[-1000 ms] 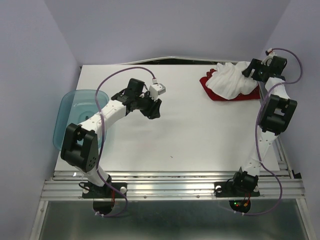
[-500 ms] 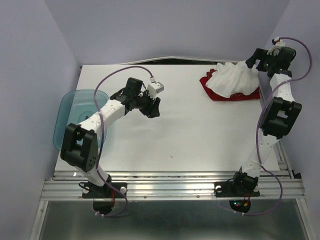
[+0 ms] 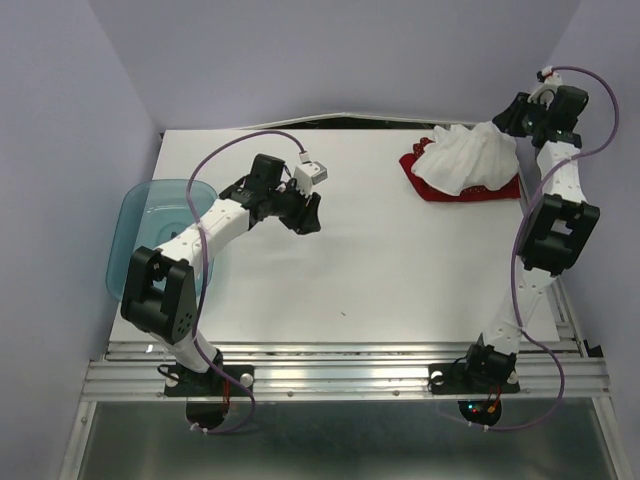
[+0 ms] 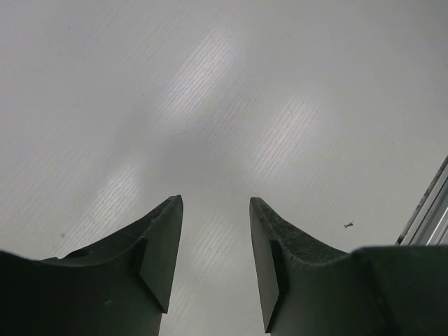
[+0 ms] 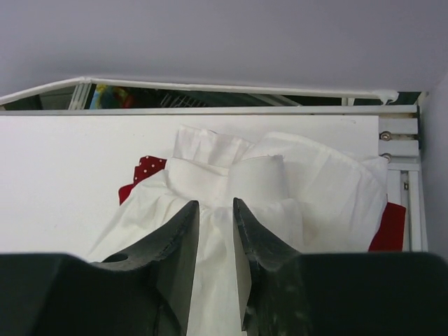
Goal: Fold and stack the skirts
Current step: Neatly place the folded skirt to the corner
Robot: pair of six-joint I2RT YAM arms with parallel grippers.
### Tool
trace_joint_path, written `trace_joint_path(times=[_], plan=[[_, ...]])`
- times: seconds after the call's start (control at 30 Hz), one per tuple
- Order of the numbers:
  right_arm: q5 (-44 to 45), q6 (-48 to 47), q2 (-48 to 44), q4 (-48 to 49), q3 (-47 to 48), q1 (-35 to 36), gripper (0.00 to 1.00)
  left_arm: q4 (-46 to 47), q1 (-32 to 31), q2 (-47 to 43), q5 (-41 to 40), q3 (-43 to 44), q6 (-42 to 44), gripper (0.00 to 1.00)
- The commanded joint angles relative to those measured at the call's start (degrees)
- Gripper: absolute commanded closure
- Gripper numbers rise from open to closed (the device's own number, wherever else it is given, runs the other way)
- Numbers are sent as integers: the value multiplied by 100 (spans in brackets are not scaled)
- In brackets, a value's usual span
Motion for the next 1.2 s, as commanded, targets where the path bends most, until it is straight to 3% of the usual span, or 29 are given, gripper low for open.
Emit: trace_joint_path(times=[0.0,0.23,0.4,0.43,0.5,0.53,0.57,0.6,0.63,0.7,0.73,0.9,1.0,1.17], plan=[[224,204,488,-74,313,153,69,140,106,-207,179,69,-112,46],[708,213,1113,-74,762,153,68,157,370,-234,390,78,-288,46],[630,441,1122,172,745,153,55,210,458,-260,381,51,-314,43],[560,494,1105,181,762,153,48,210,467,-269,381,51,-306,42],[445,625,973,190,798,153,44,245,528,-321,320,16,-306,40],[340,670,912,207,806,153,36,297,555,-356,285,16,-323,38],[304,696,833,207,824,153,31,307,581,-409,206,16,-323,31],[208,731,658,207,850,153,19,350,659,-436,162,42,-349,19],[164,749,561,207,868,153,15,368,712,-462,118,77,-367,18],[102,776,341,216,885,153,4,386,827,-559,39,209,-411,1],[50,776,96,199,886,153,0,412,975,-594,21,270,-437,1],[-179,426,-634,-213,745,205,0,299,1223,-673,-295,770,-377,1],[-346,-4,-1109,-1230,439,266,0,88,1302,-699,-523,1008,-192,2],[-390,-700,-2066,-2051,-949,442,0,122,1319,-1024,-1112,773,-25,2]])
